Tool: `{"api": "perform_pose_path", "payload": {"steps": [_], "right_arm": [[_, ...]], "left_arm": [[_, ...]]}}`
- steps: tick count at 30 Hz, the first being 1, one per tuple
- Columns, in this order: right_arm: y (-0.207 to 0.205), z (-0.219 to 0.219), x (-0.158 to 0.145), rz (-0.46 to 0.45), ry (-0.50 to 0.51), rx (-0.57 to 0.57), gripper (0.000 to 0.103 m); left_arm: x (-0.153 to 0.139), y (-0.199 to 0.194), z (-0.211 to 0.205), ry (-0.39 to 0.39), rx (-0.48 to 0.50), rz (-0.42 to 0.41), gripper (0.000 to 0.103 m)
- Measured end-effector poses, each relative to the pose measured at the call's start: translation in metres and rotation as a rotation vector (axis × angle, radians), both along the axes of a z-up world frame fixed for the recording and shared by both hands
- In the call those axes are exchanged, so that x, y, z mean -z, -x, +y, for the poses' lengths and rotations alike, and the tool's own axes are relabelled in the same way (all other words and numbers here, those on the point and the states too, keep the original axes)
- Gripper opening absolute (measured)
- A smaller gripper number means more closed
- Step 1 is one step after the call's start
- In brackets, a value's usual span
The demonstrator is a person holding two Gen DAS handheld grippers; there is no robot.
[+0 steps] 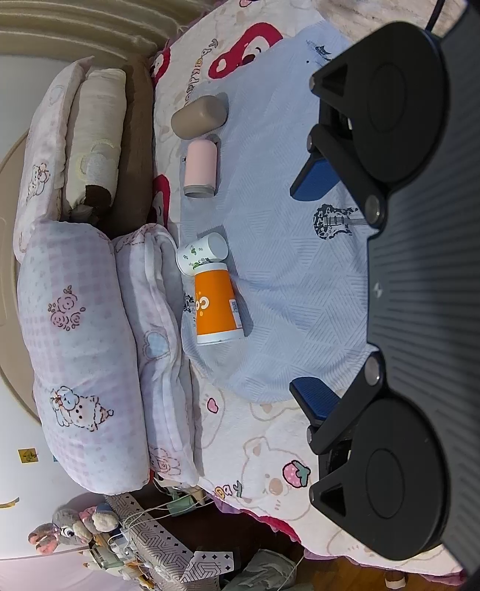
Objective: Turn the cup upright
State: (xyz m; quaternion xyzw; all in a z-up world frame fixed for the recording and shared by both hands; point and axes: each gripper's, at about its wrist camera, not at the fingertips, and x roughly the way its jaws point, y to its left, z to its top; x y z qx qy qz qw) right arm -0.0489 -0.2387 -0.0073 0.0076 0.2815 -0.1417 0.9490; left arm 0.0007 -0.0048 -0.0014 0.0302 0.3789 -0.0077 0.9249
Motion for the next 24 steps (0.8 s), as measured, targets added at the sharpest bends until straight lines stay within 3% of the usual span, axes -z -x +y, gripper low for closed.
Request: {"api": "perform_pose_path", "payload": {"steps": [24], "right_arm": [[0.0009,0.0002,0.0005,-0.003,0.022,0.001,0.103]], "left_arm": [[0.0012,0.0009,-0.0015,-0.006,-0.004,0.016,0.103]]}}
